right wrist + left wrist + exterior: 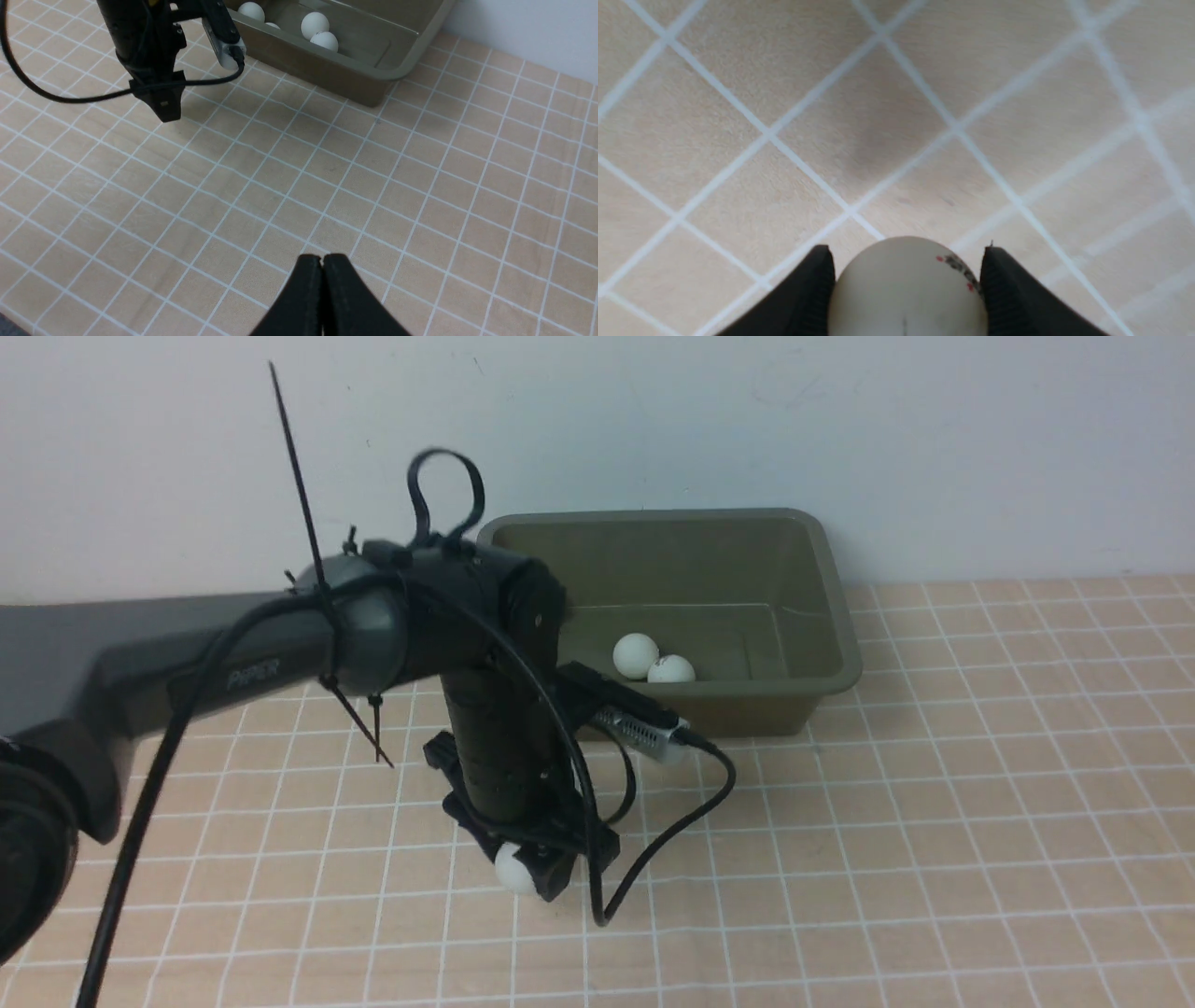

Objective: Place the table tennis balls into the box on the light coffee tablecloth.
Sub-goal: 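Reach for and grasp a ping pong ball on the table beside the basket, then drop the ball into the bin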

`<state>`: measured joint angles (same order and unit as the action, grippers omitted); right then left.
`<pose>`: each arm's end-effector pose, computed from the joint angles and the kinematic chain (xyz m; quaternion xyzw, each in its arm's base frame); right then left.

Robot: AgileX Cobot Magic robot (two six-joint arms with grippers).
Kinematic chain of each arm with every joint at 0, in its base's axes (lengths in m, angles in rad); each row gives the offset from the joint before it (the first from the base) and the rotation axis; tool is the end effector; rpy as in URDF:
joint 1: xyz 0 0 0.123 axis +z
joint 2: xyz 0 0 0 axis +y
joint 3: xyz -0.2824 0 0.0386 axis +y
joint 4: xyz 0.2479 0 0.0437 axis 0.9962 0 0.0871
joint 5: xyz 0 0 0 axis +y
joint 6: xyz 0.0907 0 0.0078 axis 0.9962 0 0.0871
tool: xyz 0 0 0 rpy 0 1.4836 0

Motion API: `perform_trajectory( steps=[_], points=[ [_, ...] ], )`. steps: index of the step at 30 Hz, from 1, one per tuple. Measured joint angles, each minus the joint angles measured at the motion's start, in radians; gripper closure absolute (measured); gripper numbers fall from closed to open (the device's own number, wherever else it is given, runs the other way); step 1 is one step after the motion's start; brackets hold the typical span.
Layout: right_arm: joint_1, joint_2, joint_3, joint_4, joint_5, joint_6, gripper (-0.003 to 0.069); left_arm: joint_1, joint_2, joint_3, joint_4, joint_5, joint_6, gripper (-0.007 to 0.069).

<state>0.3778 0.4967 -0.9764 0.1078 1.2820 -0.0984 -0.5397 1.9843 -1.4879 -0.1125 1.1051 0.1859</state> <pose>0.0321 0.0228 0.3853 -0.2215 0.8811 0.1105 0.4028 0.3323 -0.2097 0.1960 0.3319 0.9415 -0.0551 0.0188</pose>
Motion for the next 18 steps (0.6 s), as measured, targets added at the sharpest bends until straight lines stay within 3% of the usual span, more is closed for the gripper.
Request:
perform_trajectory(
  steps=[5, 11, 18],
  points=[
    [0.0, 0.0, 0.0, 0.0, 0.0, 0.0, 0.0676, -0.002, -0.033, -0.205, -0.013, -0.025, 0.061, 0.0306],
    [0.0, 0.0, 0.0, 0.0, 0.0, 0.0, 0.0676, -0.002, 0.01, -0.351, 0.04, -0.375, 0.078, 0.0306],
    [0.0, 0.0, 0.0, 0.0, 0.0, 0.0, 0.0676, -0.002, 0.154, -0.355, 0.059, -0.589, 0.098, 0.0306]
  ],
)
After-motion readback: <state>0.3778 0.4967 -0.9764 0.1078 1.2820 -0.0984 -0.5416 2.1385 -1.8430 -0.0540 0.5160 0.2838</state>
